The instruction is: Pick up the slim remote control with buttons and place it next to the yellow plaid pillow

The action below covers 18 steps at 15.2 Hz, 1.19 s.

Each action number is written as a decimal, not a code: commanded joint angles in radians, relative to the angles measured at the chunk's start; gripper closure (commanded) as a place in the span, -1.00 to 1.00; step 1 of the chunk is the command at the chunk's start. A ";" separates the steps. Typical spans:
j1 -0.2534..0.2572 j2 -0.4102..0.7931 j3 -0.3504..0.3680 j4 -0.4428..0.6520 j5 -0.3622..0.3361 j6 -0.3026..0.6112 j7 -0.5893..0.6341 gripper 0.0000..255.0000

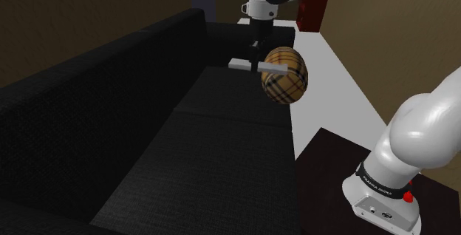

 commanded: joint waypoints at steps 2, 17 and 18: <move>-0.027 -0.044 -0.046 -0.043 -0.008 -0.003 -0.071 1.00; -0.145 -0.116 -0.251 -0.146 -0.081 0.025 -0.360 1.00; -0.145 -0.114 -0.251 -0.158 -0.081 0.039 -0.361 1.00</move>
